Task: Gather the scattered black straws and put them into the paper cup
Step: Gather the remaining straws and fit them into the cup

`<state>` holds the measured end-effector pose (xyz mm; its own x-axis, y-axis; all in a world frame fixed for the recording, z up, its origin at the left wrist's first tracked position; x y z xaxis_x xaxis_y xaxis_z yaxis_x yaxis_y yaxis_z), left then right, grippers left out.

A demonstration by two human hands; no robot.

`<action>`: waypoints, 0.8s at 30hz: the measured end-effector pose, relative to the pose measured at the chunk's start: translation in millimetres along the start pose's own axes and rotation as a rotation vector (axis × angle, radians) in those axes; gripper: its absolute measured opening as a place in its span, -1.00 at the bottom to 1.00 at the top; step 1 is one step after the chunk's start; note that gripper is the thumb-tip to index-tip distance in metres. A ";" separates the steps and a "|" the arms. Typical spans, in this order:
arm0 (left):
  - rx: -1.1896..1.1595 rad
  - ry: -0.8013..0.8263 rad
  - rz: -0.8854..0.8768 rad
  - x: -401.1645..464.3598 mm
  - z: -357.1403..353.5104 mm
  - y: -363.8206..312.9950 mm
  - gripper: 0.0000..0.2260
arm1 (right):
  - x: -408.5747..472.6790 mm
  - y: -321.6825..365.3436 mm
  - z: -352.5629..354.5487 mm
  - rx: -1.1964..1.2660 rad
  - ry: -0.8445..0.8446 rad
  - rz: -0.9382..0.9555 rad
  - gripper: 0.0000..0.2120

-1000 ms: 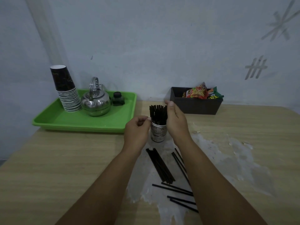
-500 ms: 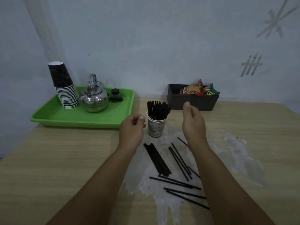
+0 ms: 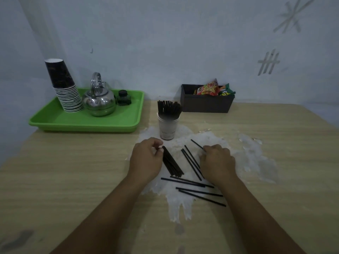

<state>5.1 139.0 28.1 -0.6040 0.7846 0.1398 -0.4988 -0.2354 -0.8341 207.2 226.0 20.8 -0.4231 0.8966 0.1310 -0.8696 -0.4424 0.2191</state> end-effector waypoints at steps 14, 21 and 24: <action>0.008 -0.092 -0.023 -6.2 14.5 14.9 -0.77 | -19.4 57.8 -12.6 -0.019 0.046 0.159 -0.35; -0.191 -0.127 0.083 -4.3 20.7 28.3 -0.81 | -13.2 83.6 -11.6 -0.016 0.081 0.195 -0.45; -0.266 -0.140 0.121 -2.7 23.3 32.0 -0.83 | -10.0 91.7 -12.4 0.060 0.062 0.219 -0.60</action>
<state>-23.8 116.0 13.5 -0.7380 0.6689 0.0884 -0.2500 -0.1494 -0.9567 128.5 176.8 27.5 -0.6165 0.7779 0.1221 -0.7394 -0.6252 0.2497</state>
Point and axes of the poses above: each hand's wrist, its own x-axis towards the middle knuckle, its own z-axis out of the back of the hand, y = z × x, the point moved 6 cm from there along x, towards the middle knuckle, and after that the axes turned 9 degrees about z, right-handed, at the moved point
